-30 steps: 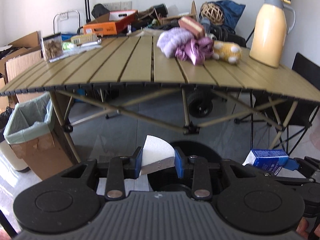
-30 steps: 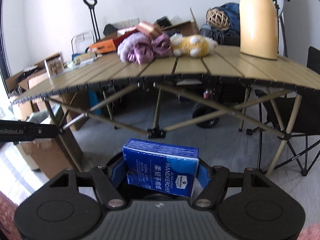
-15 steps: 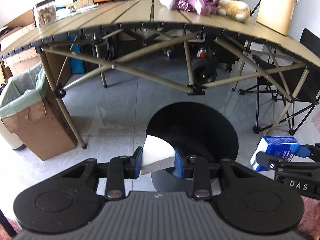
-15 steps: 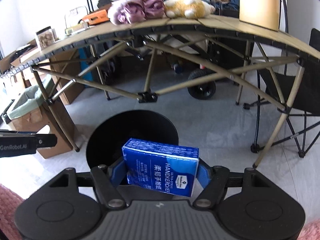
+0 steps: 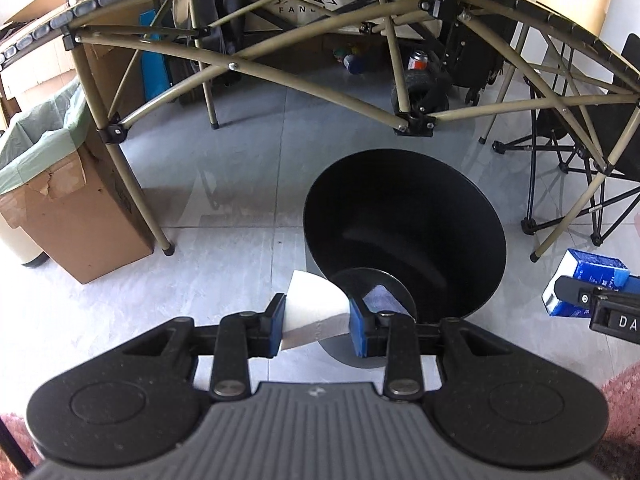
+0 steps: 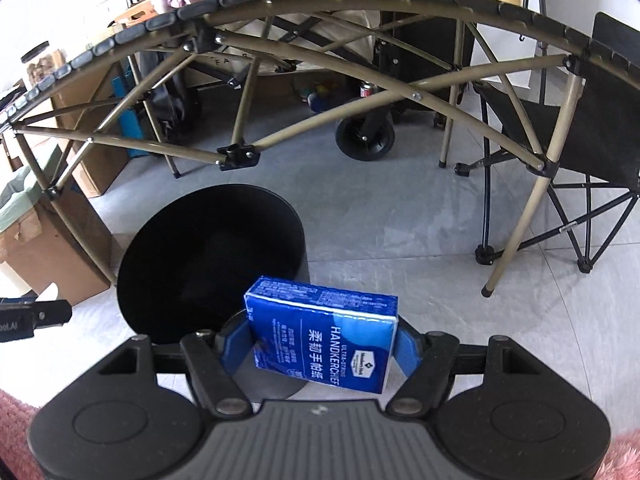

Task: Collect trash
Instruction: 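Carry the sponge and tissue pack down over the black bin with both grippers, then lower the left gripper into the bin and open it to drop the sponge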

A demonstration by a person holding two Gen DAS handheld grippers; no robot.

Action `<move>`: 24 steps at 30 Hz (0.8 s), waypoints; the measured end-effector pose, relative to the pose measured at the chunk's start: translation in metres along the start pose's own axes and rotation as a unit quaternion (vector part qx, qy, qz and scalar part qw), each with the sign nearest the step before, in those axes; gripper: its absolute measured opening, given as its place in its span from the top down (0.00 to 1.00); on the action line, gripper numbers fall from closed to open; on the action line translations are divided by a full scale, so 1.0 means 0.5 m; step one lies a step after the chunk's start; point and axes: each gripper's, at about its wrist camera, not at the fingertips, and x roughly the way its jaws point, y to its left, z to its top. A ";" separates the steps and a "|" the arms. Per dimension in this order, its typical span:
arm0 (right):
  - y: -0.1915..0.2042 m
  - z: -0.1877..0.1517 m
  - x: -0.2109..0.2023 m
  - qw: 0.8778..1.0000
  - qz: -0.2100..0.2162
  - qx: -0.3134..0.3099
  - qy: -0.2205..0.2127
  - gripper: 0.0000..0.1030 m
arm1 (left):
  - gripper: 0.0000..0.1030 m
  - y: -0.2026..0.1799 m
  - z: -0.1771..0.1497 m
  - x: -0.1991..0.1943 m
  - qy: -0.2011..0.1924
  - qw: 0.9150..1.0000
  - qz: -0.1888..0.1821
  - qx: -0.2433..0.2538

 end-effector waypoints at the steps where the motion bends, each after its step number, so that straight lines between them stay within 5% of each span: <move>1: 0.000 -0.001 0.002 1.000 -0.001 0.000 0.001 0.32 | 0.68 -0.001 0.000 0.003 0.002 1.000 0.001 0.001; 24: -0.011 0.014 0.056 0.999 -0.017 0.017 0.029 0.32 | 0.68 -0.020 0.022 0.075 0.075 0.997 0.014 -0.007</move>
